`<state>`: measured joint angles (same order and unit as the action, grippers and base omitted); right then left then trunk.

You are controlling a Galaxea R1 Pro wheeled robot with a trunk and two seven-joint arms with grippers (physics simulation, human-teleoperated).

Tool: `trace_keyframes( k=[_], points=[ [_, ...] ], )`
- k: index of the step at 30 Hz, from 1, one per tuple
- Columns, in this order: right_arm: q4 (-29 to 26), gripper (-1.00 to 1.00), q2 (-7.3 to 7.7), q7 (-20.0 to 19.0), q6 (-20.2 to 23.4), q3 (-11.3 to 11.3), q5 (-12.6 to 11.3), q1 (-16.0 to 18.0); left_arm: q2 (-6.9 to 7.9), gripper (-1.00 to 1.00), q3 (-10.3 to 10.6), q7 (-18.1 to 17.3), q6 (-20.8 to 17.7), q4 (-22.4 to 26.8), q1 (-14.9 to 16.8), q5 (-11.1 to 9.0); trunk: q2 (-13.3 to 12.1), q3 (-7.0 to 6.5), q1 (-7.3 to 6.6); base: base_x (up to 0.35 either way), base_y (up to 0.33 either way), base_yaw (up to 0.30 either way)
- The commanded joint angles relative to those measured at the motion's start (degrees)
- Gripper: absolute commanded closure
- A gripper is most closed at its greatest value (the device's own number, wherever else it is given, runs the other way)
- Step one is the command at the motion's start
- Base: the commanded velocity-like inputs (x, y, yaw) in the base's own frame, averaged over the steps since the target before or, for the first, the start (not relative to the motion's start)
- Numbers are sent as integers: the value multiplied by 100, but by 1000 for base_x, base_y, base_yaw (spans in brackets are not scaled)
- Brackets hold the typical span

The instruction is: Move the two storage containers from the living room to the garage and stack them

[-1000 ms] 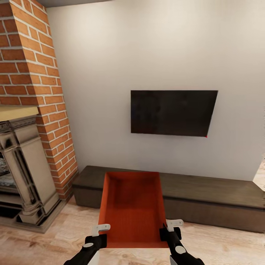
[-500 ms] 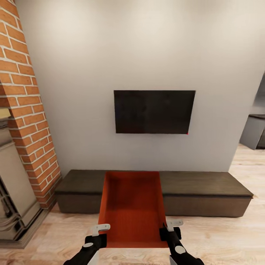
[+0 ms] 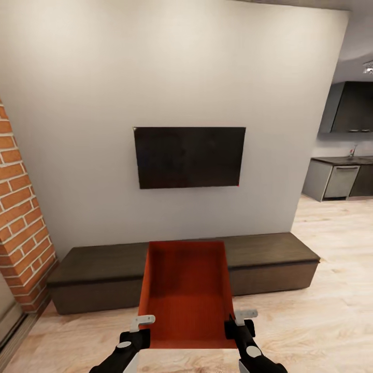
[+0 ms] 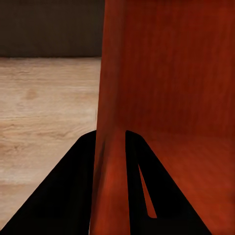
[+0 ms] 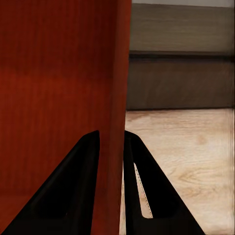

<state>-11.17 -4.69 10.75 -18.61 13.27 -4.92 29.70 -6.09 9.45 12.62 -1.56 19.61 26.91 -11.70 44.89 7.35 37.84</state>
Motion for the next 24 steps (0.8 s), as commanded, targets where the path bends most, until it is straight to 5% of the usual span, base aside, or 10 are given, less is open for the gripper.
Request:
trace_keyframes(
  k=[1, 24],
  points=[
    [-8, 100, 29, 252, -222, -87, -50, 9, 11, 100, -66, 201, -20, -4, 0, -69, 7, 9, 1, 0, 0, -290],
    [-8, 100, 25, 276, -222, -87, -79, 9, 11, 100, -66, 197, -20, -10, -1, -69, 7, 9, 1, 0, 0, -288]
  ],
)
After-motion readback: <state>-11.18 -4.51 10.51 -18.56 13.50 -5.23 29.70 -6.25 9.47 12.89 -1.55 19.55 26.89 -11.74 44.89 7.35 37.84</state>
